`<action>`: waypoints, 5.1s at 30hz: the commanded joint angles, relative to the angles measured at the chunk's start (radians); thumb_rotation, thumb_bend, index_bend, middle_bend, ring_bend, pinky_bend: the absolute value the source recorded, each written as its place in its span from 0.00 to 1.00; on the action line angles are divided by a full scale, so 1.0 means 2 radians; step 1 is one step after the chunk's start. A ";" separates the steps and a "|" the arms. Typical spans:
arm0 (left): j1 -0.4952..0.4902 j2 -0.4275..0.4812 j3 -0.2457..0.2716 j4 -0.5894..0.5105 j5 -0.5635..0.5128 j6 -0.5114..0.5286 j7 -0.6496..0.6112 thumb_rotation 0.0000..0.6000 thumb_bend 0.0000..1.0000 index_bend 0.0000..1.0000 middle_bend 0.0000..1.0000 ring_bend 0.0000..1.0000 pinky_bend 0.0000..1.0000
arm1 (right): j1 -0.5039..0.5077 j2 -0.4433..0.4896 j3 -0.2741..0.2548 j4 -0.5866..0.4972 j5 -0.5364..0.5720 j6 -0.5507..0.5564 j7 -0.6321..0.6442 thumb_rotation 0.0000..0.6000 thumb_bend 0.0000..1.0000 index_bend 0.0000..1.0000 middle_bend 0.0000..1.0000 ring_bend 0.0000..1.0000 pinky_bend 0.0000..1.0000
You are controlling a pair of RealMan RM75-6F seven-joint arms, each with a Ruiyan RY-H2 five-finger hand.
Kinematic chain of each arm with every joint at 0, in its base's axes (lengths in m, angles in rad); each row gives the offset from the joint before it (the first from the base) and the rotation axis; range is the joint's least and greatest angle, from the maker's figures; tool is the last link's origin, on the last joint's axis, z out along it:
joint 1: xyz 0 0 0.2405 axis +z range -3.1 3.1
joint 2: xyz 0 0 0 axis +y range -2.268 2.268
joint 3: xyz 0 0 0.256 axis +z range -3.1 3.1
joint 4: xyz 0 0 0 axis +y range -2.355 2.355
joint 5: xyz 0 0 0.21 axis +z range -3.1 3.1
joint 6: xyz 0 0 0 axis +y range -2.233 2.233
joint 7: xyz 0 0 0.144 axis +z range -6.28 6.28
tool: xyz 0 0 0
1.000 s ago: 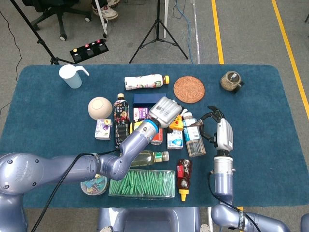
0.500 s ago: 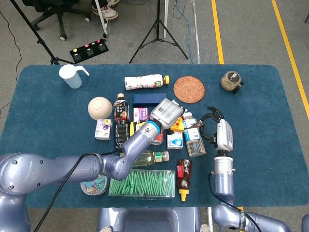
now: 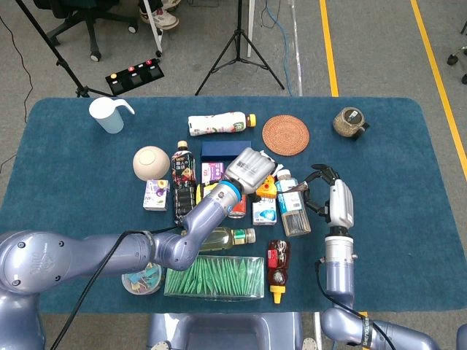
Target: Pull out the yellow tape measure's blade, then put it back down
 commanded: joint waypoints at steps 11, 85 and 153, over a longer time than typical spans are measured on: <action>0.009 0.013 0.000 -0.014 0.011 0.005 -0.009 1.00 0.26 0.55 0.44 0.44 0.54 | -0.005 0.003 0.000 -0.004 -0.001 0.003 0.003 1.00 0.65 0.63 0.30 0.24 0.26; 0.117 0.049 -0.005 -0.066 0.125 0.089 -0.024 1.00 0.27 0.55 0.44 0.44 0.54 | -0.017 0.182 0.014 -0.104 0.176 -0.109 -0.019 1.00 0.64 0.68 0.34 0.26 0.27; 0.170 0.066 -0.014 -0.054 0.161 0.069 -0.014 1.00 0.26 0.55 0.44 0.44 0.54 | -0.001 0.190 -0.010 -0.072 0.182 -0.117 0.041 1.00 0.64 0.69 0.36 0.28 0.28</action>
